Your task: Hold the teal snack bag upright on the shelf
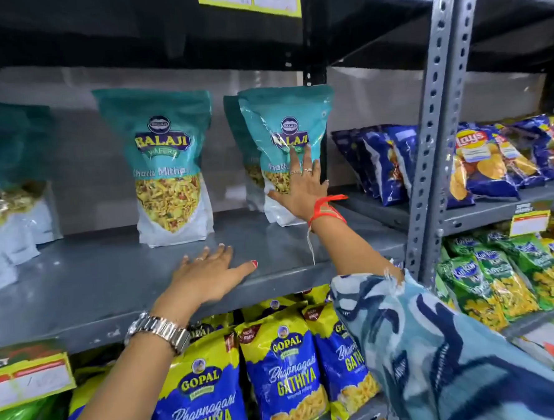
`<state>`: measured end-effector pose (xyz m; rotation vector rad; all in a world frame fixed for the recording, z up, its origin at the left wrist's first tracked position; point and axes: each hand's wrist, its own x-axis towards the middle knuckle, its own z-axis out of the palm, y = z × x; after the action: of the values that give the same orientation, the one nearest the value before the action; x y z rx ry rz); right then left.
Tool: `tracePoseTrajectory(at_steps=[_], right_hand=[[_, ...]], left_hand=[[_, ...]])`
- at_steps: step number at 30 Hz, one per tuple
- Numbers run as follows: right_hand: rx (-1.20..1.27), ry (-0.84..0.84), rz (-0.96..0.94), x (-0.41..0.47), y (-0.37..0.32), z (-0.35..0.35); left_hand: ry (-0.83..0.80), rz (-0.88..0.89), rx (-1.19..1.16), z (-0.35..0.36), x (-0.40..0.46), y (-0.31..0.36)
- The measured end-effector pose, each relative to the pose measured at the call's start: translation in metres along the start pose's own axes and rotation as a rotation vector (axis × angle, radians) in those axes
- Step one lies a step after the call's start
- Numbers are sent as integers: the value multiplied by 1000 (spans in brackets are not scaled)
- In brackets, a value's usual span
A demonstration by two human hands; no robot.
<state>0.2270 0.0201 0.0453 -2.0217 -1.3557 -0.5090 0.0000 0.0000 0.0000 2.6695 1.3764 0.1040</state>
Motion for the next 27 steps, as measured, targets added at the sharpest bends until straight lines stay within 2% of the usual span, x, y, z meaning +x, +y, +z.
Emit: tracePoseTrajectory(at_steps=[8, 27], right_hand=[[-30, 98, 46, 7, -3, 18], [9, 113, 39, -15, 1, -1]], left_hand=[[43, 3, 55, 1, 0, -1], [29, -32, 20, -3, -8, 3]])
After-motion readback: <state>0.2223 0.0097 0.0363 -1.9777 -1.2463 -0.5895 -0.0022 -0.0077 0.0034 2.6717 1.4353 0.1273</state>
